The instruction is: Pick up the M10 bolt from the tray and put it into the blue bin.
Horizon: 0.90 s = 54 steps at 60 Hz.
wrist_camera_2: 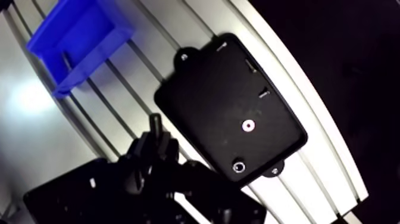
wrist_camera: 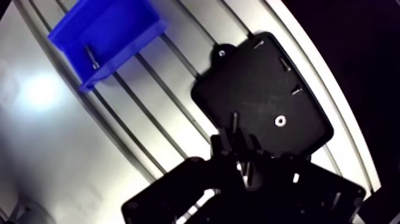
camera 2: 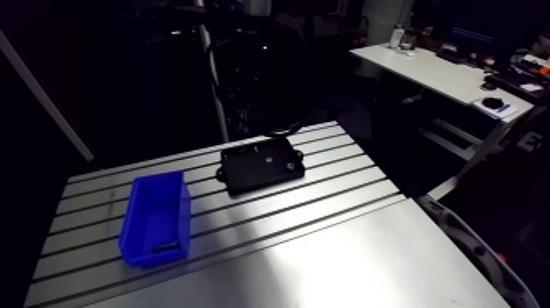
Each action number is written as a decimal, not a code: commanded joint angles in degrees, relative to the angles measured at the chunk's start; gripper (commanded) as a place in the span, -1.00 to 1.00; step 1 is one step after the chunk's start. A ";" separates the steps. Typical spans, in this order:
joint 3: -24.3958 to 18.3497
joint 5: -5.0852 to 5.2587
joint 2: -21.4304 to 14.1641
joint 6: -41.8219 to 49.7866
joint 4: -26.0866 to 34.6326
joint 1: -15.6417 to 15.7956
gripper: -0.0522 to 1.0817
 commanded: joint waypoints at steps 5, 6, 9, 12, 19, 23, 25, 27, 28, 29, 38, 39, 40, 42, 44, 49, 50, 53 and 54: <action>-1.27 -2.09 -5.26 -11.77 9.53 8.39 0.96; -1.27 -2.09 -5.26 -11.77 9.53 8.39 0.96; -0.84 -3.45 -5.90 -12.88 9.86 10.26 0.96; -0.66 -4.16 -6.02 -13.03 9.79 11.29 0.95; -0.13 -5.31 -6.39 -13.05 9.62 14.71 0.95; 0.22 -5.42 -6.39 -12.97 9.44 16.17 0.95; 0.47 -5.50 -6.39 -12.89 9.35 17.11 0.95; 0.73 -5.66 -6.39 -12.80 9.26 17.84 0.95; 1.15 -5.99 -6.39 -12.79 9.18 18.40 0.95; 1.15 -5.99 -6.39 -12.79 9.18 18.40 0.95; 2.26 -8.74 -6.39 -12.70 7.75 20.21 0.95; 2.26 -8.74 -6.39 -12.70 7.75 20.21 0.95; 2.42 -8.84 -6.39 -12.77 7.31 20.25 0.95; 2.59 -8.93 -6.39 -12.79 7.01 20.26 0.95; 2.62 -8.94 -6.39 -12.86 6.82 20.26 0.95; 2.87 -8.86 -6.30 -12.88 6.62 20.17 0.95; 2.87 -8.86 -6.30 -12.88 6.62 20.17 0.95; 3.05 -8.86 -6.30 -12.88 6.22 20.25 0.95; 3.14 -8.86 -6.30 -12.95 5.80 20.41 0.95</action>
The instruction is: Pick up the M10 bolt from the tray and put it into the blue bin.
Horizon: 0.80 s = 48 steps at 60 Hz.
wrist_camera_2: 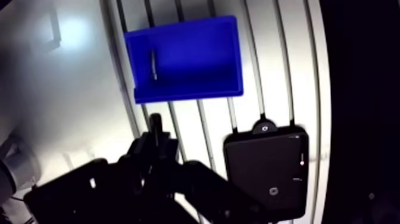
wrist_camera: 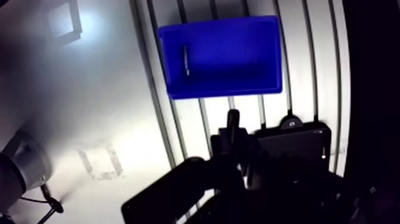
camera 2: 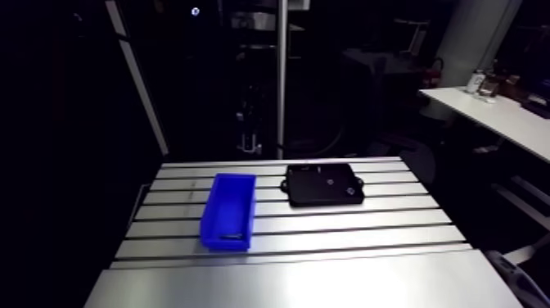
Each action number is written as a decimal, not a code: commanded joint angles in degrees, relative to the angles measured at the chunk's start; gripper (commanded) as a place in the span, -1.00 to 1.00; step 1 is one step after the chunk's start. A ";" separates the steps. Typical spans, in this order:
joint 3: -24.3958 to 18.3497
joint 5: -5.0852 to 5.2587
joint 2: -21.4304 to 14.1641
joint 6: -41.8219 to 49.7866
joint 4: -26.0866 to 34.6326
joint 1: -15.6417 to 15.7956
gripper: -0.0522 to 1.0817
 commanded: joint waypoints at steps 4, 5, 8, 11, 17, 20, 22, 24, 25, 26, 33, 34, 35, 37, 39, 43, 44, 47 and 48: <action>2.09 -2.50 -0.36 -0.89 -2.67 4.36 0.95; 2.09 -2.50 -0.36 -0.89 -2.67 4.36 0.95; 2.34 -2.50 -0.19 -0.80 -3.20 4.60 0.95; 2.69 -2.57 0.15 -0.63 -3.80 4.71 0.95; 3.23 -2.66 0.43 -0.61 -5.27 4.72 0.95; 3.57 -2.67 0.60 -0.53 -5.77 4.72 0.95; 3.67 -2.67 0.69 -0.52 -5.94 4.72 0.95; 3.69 -2.67 0.93 -0.38 -6.04 4.72 0.95; 3.69 -2.67 0.93 -0.38 -6.04 4.72 0.95; 3.77 -2.67 1.26 -0.28 -6.20 4.64 0.95; 4.28 -2.75 2.16 0.09 -7.70 4.63 0.94; 4.45 -2.76 2.42 0.24 -8.39 4.70 0.94; 4.45 -2.76 2.42 0.24 -8.39 4.70 0.94; 4.63 -2.84 2.83 0.41 -9.10 4.71 0.94; 4.95 -2.85 3.27 0.59 -9.65 4.72 0.94; 5.75 -2.85 4.16 0.96 -10.91 4.88 0.94; 5.75 -2.85 4.16 0.96 -10.91 4.88 0.94; 6.12 -2.85 5.03 1.12 -11.86 5.30 0.94; 6.12 -2.85 5.03 1.12 -11.86 5.30 0.94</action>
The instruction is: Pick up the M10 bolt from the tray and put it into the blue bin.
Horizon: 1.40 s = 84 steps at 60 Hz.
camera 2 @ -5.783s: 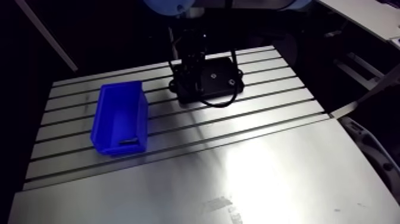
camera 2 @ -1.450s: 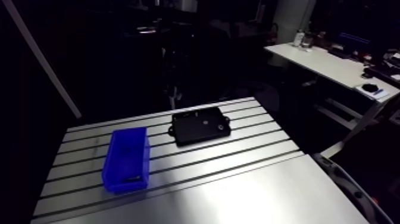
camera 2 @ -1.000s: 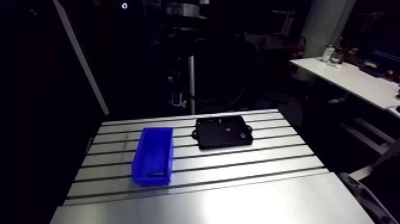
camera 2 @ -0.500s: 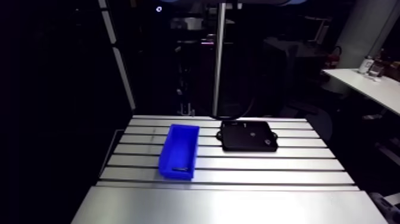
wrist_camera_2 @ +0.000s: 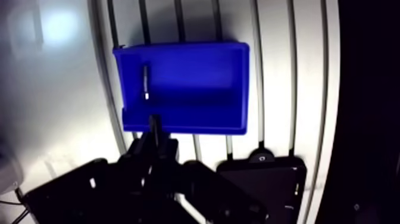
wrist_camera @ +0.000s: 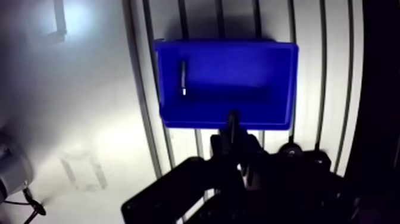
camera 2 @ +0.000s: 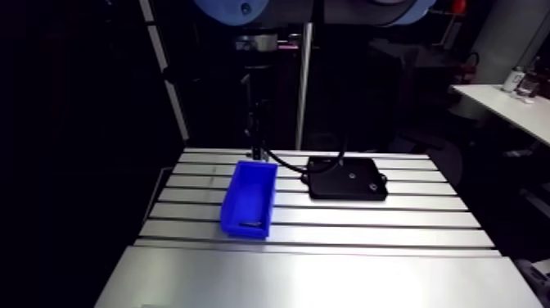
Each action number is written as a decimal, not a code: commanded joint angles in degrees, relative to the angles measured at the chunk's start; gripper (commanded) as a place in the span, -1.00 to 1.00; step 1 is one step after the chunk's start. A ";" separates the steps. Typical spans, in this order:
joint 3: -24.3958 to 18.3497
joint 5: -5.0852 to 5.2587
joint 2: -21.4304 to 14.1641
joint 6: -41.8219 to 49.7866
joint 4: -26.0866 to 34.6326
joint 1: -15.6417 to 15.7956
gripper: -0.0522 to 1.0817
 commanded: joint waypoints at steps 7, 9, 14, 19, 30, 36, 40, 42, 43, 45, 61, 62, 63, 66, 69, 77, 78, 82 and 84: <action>2.33 -0.07 3.77 1.74 -5.33 1.18 0.94; 2.51 -0.14 4.18 1.75 -5.69 1.35 0.94; 2.95 -0.97 5.57 2.15 -6.91 2.70 0.94; 3.37 -1.60 6.55 2.91 -8.03 3.28 0.94; 4.28 -2.44 8.59 3.50 -10.11 3.49 0.93; 4.47 -2.53 9.40 3.51 -10.65 3.49 0.93; 4.47 -2.53 9.95 3.60 -10.93 3.49 0.93; 4.47 -2.53 10.04 3.75 -11.17 3.57 0.93; 4.47 -2.53 10.04 3.75 -11.17 3.57 0.93; 4.55 -2.53 10.28 3.92 -11.35 3.58 0.93; 5.70 -2.44 11.00 4.22 -12.60 3.51 0.91; 5.78 -2.52 11.10 4.29 -12.69 3.50 0.91; 5.78 -2.52 11.10 4.29 -12.69 3.50 0.91; 5.79 -2.44 11.20 4.31 -12.86 3.57 0.91; 5.79 -2.44 11.20 4.31 -12.88 3.57 0.91; 5.88 -2.44 11.28 4.31 -12.88 3.58 0.90; 5.88 -2.44 11.28 4.31 -12.88 3.58 0.90; 5.96 -2.44 11.55 4.31 -12.88 3.50 0.88; 5.97 -2.44 11.55 4.31 -12.88 3.49 0.87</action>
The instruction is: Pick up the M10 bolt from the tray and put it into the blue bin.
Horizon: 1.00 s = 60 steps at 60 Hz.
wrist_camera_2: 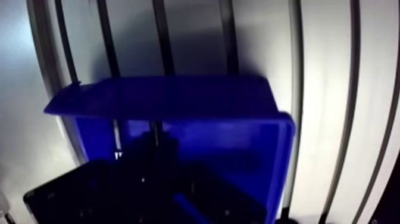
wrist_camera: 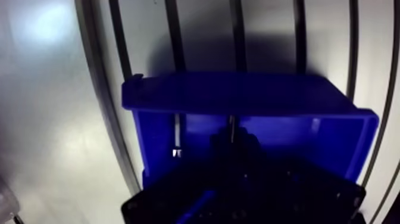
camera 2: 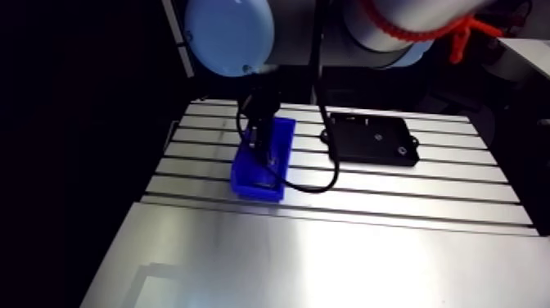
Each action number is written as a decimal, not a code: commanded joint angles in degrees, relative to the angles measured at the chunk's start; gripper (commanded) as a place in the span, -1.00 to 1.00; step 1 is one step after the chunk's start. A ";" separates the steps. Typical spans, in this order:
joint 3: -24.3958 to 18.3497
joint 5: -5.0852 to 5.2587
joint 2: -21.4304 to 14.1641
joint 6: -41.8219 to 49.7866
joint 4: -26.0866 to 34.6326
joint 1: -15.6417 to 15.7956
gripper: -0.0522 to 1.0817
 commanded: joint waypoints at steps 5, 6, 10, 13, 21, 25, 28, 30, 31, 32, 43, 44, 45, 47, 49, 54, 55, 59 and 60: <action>0.36 0.00 0.46 0.02 -0.11 -0.05 0.81; 0.36 0.00 0.46 0.02 -0.11 -0.05 0.81; 0.37 0.09 0.37 -0.06 -0.11 -0.06 0.59; 0.37 0.02 0.21 -0.06 -0.12 -0.06 -0.32; -0.03 0.00 -0.62 -0.57 0.04 -0.22 -0.90; -0.22 0.15 -1.88 -0.59 0.22 -0.15 -0.90; -0.74 0.44 -3.14 -0.52 0.97 -0.15 -0.90; -0.92 0.44 -3.67 -0.58 1.32 -0.15 -0.90; -0.92 0.44 -3.67 -0.58 1.32 -0.15 -0.90; -1.24 0.44 -4.27 -0.59 1.68 -0.15 -0.90; -5.51 0.53 -7.24 -0.61 7.53 -0.14 -0.90; -6.57 0.75 -8.24 -0.45 9.11 -0.22 -0.90; -7.70 1.01 -9.29 -0.12 10.54 -0.31 -0.90; -8.69 1.05 -10.19 0.67 11.73 -0.25 -0.90; -9.58 1.06 -10.85 2.51 12.43 -0.39 -0.90; -11.11 1.07 -11.62 7.86 13.05 -0.66 -0.90; -11.44 0.76 -11.74 10.99 12.78 -0.68 -0.90; -11.98 0.28 -12.32 17.83 12.31 -0.90 -0.90; -11.98 0.28 -12.32 17.83 12.31 -0.90 -0.90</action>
